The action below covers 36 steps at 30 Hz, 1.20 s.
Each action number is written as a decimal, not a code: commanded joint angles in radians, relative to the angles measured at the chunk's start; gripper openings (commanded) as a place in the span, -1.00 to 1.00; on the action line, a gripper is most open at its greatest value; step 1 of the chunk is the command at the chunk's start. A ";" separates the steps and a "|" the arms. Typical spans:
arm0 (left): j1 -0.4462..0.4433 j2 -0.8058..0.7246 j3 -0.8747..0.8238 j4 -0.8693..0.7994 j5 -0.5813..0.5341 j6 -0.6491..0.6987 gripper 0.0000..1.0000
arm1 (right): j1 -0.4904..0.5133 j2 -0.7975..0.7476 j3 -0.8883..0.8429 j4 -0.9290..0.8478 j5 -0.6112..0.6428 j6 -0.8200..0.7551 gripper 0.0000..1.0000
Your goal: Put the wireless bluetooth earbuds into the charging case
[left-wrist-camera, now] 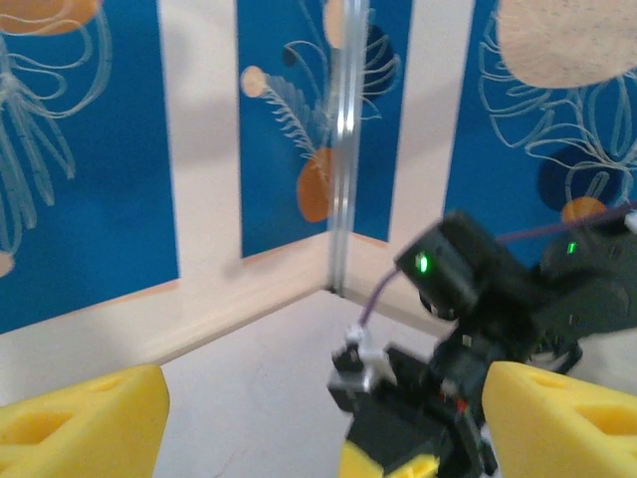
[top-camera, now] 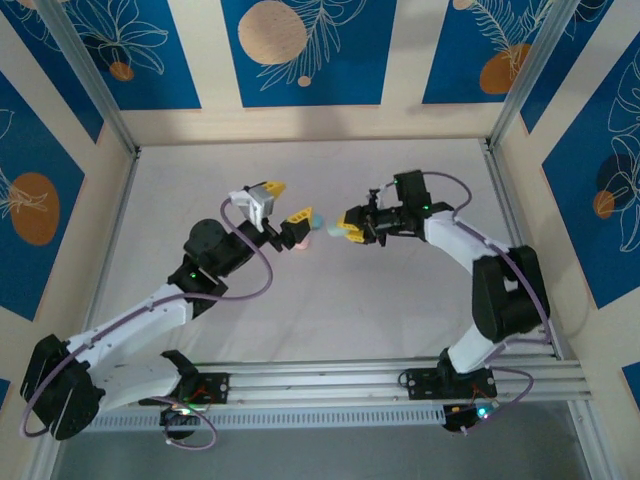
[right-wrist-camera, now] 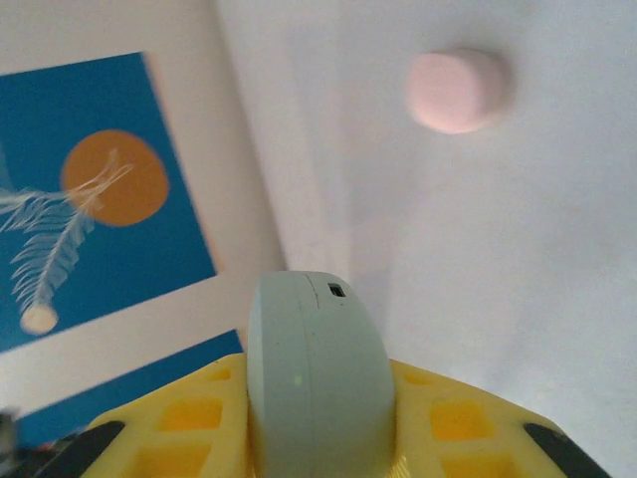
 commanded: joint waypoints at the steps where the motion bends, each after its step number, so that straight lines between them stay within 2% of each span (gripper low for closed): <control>1: -0.006 -0.035 -0.020 -0.037 -0.117 0.001 0.67 | 0.024 0.086 -0.019 0.054 0.029 -0.007 -0.73; 8: -0.004 -0.059 -0.035 -0.054 -0.164 0.000 0.72 | 0.052 0.223 0.015 0.100 0.042 0.009 -0.70; 22: -0.005 -0.059 -0.043 -0.049 -0.184 0.008 0.78 | 0.088 0.355 0.099 0.025 0.101 -0.045 -0.61; 26: -0.005 -0.055 -0.044 -0.049 -0.194 0.012 0.79 | 0.087 0.354 0.107 -0.027 0.129 -0.079 -0.51; 36: -0.005 -0.021 -0.034 -0.024 -0.182 0.001 0.80 | 0.074 0.289 0.073 -0.102 0.191 -0.125 -0.08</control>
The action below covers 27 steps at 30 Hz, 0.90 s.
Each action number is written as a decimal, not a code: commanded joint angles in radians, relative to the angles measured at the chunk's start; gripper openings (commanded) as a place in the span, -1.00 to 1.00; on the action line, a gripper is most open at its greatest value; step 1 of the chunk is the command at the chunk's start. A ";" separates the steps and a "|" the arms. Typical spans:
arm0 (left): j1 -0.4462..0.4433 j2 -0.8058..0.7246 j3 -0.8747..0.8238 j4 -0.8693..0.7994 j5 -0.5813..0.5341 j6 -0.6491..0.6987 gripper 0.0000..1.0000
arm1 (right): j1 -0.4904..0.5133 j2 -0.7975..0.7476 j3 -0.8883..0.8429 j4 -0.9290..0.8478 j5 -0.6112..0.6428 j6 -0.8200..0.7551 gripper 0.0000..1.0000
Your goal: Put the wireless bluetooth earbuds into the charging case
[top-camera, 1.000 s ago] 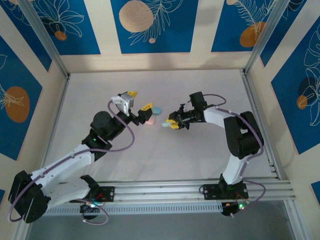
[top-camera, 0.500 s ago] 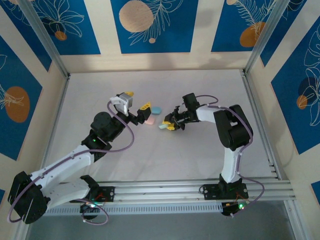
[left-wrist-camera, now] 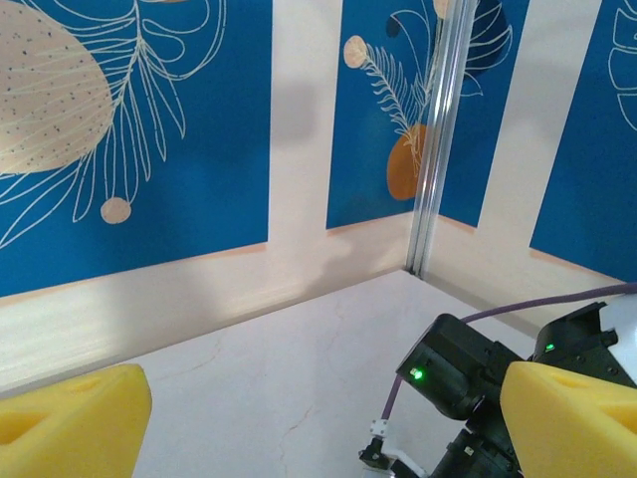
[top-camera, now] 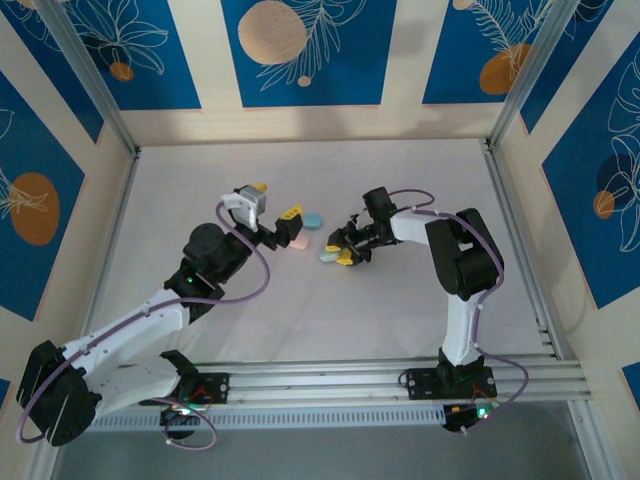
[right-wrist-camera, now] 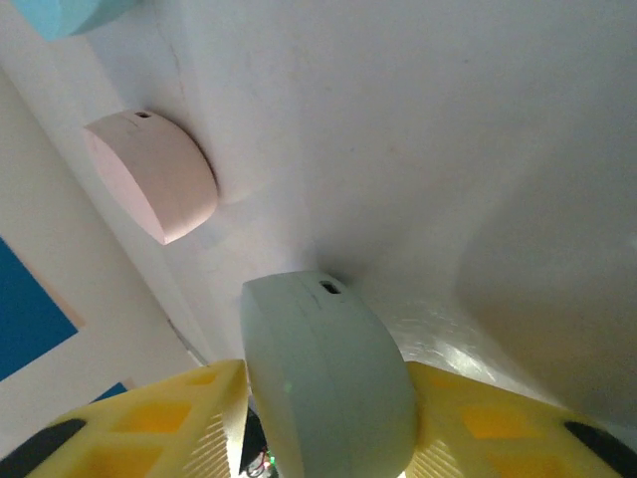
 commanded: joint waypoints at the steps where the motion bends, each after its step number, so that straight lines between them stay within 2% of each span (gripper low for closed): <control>1: -0.005 0.007 -0.001 0.028 -0.009 -0.001 0.81 | -0.006 -0.052 -0.021 -0.076 0.047 -0.033 -0.06; 6: -0.005 0.008 0.002 0.026 -0.009 -0.002 0.81 | -0.013 -0.107 -0.025 -0.139 0.088 -0.052 0.03; 9: -0.003 0.006 0.005 0.011 -0.031 -0.008 0.82 | -0.025 -0.193 -0.007 -0.221 0.142 -0.069 0.07; 12: 0.000 0.008 0.027 -0.089 -0.147 -0.014 0.84 | -0.041 -0.328 0.066 -0.378 0.325 -0.143 0.11; 15: 0.020 0.022 0.069 -0.272 -0.308 -0.021 0.90 | -0.045 -0.502 0.100 -0.428 0.633 -0.212 0.14; 18: 0.071 0.022 0.061 -0.364 -0.375 -0.028 0.98 | -0.042 -0.670 0.016 -0.295 0.915 -0.342 0.22; 20: 0.121 0.010 0.019 -0.360 -0.380 -0.035 1.00 | -0.063 -0.762 -0.093 -0.140 1.039 -0.441 0.40; 23: 0.228 -0.006 -0.039 -0.367 -0.358 -0.085 1.00 | -0.141 -0.822 -0.232 0.008 1.083 -0.509 0.67; 27: 0.317 -0.033 -0.077 -0.380 -0.404 -0.074 1.00 | -0.259 -0.800 -0.338 0.092 1.078 -0.494 0.68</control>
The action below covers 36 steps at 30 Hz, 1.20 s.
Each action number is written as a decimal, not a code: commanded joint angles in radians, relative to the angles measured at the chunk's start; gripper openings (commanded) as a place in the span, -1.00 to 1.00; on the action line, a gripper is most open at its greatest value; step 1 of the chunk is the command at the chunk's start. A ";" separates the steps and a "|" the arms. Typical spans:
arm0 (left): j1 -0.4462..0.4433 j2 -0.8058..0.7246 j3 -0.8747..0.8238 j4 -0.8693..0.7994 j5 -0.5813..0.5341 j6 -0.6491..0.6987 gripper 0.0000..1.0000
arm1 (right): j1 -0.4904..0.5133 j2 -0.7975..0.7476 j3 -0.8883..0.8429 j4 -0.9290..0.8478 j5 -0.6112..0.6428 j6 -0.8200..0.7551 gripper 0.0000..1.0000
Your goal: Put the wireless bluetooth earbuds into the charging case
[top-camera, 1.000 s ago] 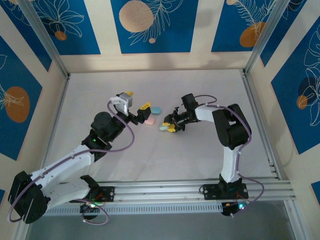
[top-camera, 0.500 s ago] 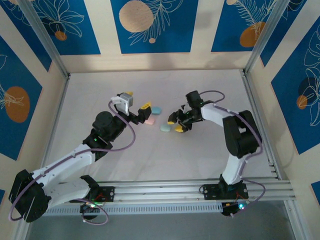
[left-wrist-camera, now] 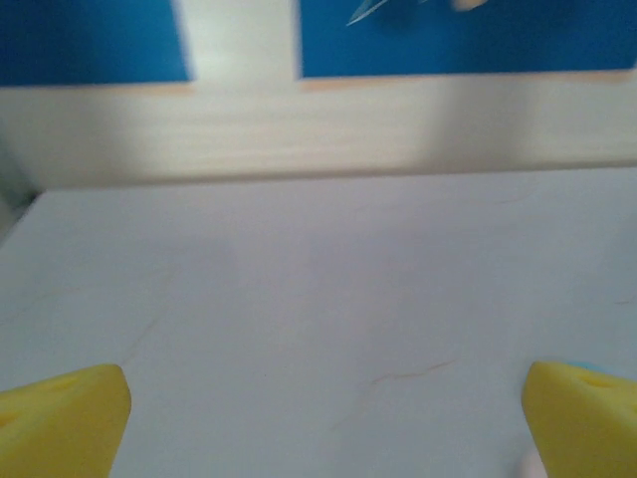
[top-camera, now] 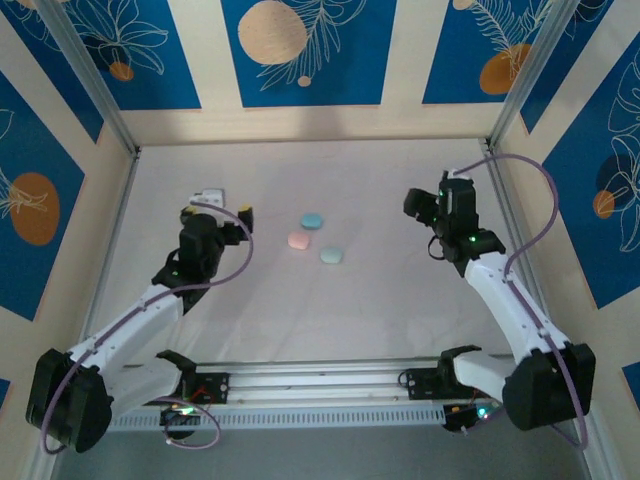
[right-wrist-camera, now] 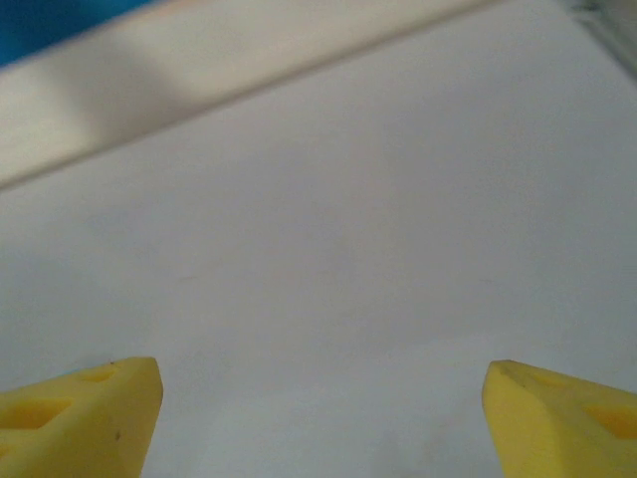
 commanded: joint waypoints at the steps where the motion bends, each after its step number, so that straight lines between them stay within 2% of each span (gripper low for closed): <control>1: 0.053 -0.040 -0.027 -0.028 -0.067 0.005 1.00 | -0.077 0.052 -0.116 0.166 0.062 -0.088 0.66; 4: 0.093 -0.025 -0.042 -0.037 -0.087 0.046 1.00 | -0.103 0.119 -0.175 0.312 -0.046 -0.188 0.65; 7: 0.112 0.008 -0.052 -0.050 -0.136 0.070 1.00 | -0.103 0.208 -0.181 0.386 -0.073 -0.234 0.65; 12: 0.134 0.051 -0.123 0.058 -0.149 0.126 1.00 | -0.103 0.329 -0.252 0.637 -0.195 -0.326 0.65; 14: 0.147 0.074 -0.144 0.088 -0.137 0.140 1.00 | -0.101 0.360 -0.302 0.784 -0.240 -0.374 0.64; 17: 0.156 0.111 -0.171 0.143 -0.114 0.185 1.00 | -0.117 0.369 -0.316 0.816 -0.286 -0.371 0.62; 19: 0.161 0.145 -0.199 0.211 -0.122 0.197 1.00 | -0.139 0.351 -0.385 0.911 -0.391 -0.381 0.61; 20: 0.166 0.161 -0.218 0.255 -0.115 0.198 1.00 | -0.153 0.354 -0.433 1.002 -0.456 -0.390 0.61; 22: 0.175 0.188 -0.258 0.353 -0.084 0.200 1.00 | -0.158 0.397 -0.527 1.226 -0.466 -0.381 0.62; 24: 0.184 0.225 -0.301 0.486 -0.051 0.210 1.00 | -0.158 0.365 -0.509 1.137 -0.473 -0.393 0.65; 26: 0.194 0.247 -0.312 0.552 -0.009 0.219 1.00 | -0.148 0.389 -0.462 1.088 -0.371 -0.367 0.66; 27: 0.203 0.263 -0.325 0.612 0.024 0.224 1.00 | -0.162 0.383 -0.446 1.039 -0.380 -0.347 0.69; 29: 0.226 0.310 -0.351 0.745 0.077 0.229 1.00 | -0.161 0.386 -0.450 1.051 -0.373 -0.347 0.72; 30: 0.240 0.344 -0.360 0.806 0.113 0.239 1.00 | -0.158 0.386 -0.452 1.062 -0.367 -0.349 1.00; 35: 0.257 0.578 -0.393 1.113 0.209 0.274 1.00 | -0.156 0.387 -0.456 1.068 -0.355 -0.349 0.99; 36: 0.256 0.568 -0.398 1.107 0.205 0.266 1.00 | -0.156 0.386 -0.456 1.065 -0.355 -0.348 0.99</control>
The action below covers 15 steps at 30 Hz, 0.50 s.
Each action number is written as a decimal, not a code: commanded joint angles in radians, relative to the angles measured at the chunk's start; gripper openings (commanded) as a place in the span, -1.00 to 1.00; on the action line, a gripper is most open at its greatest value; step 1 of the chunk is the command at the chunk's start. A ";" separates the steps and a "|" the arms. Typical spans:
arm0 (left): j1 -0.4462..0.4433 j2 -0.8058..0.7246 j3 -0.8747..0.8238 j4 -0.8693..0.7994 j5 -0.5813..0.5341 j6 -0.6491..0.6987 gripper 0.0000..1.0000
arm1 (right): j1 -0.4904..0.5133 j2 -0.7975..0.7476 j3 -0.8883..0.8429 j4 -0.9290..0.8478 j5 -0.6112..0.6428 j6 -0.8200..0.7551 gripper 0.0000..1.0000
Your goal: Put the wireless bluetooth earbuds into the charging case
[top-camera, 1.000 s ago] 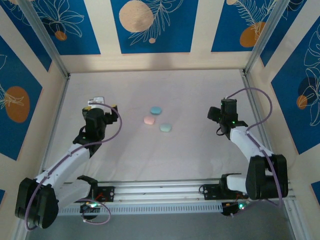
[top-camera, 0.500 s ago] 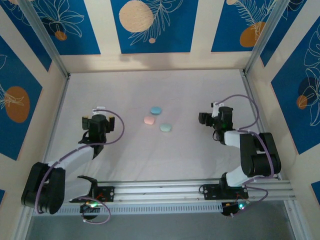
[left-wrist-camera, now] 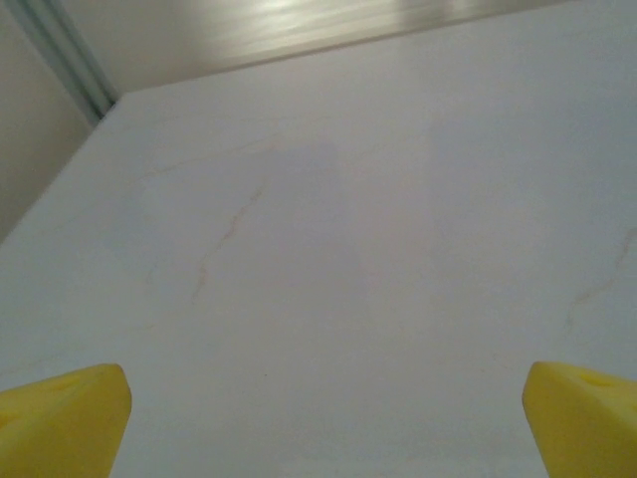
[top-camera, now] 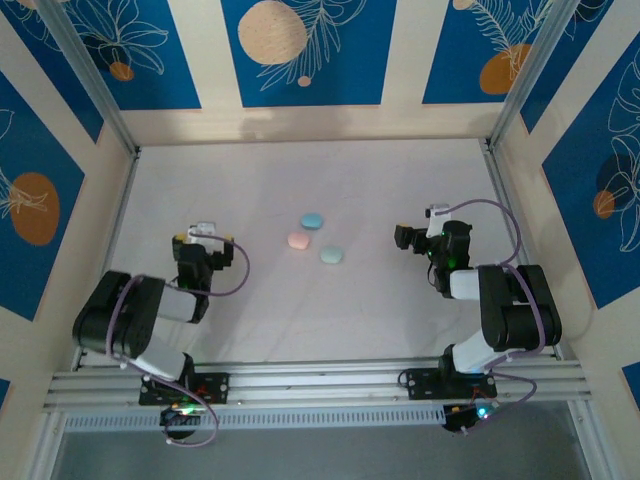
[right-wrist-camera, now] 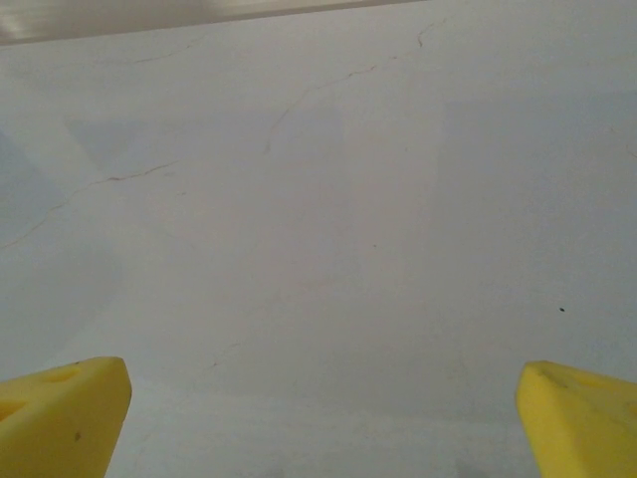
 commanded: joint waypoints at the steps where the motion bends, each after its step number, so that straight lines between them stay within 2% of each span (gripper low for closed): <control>1: 0.016 0.006 -0.024 0.157 0.067 0.007 1.00 | 0.002 0.002 0.009 0.037 0.020 -0.001 0.99; 3: 0.042 0.010 0.018 0.085 0.057 -0.021 1.00 | 0.004 0.000 0.008 0.040 0.023 -0.002 0.99; 5: 0.060 -0.011 0.117 -0.144 0.012 -0.071 1.00 | 0.000 0.000 0.010 0.035 0.015 0.000 0.99; 7: 0.076 -0.001 0.107 -0.097 0.032 -0.073 1.00 | 0.000 0.000 0.009 0.034 0.015 -0.001 0.99; 13: 0.075 -0.007 0.106 -0.104 0.036 -0.070 1.00 | 0.002 0.000 0.009 0.034 0.016 -0.001 0.99; 15: 0.075 -0.004 0.110 -0.106 0.074 -0.056 1.00 | 0.003 0.002 0.012 0.031 0.015 -0.001 0.99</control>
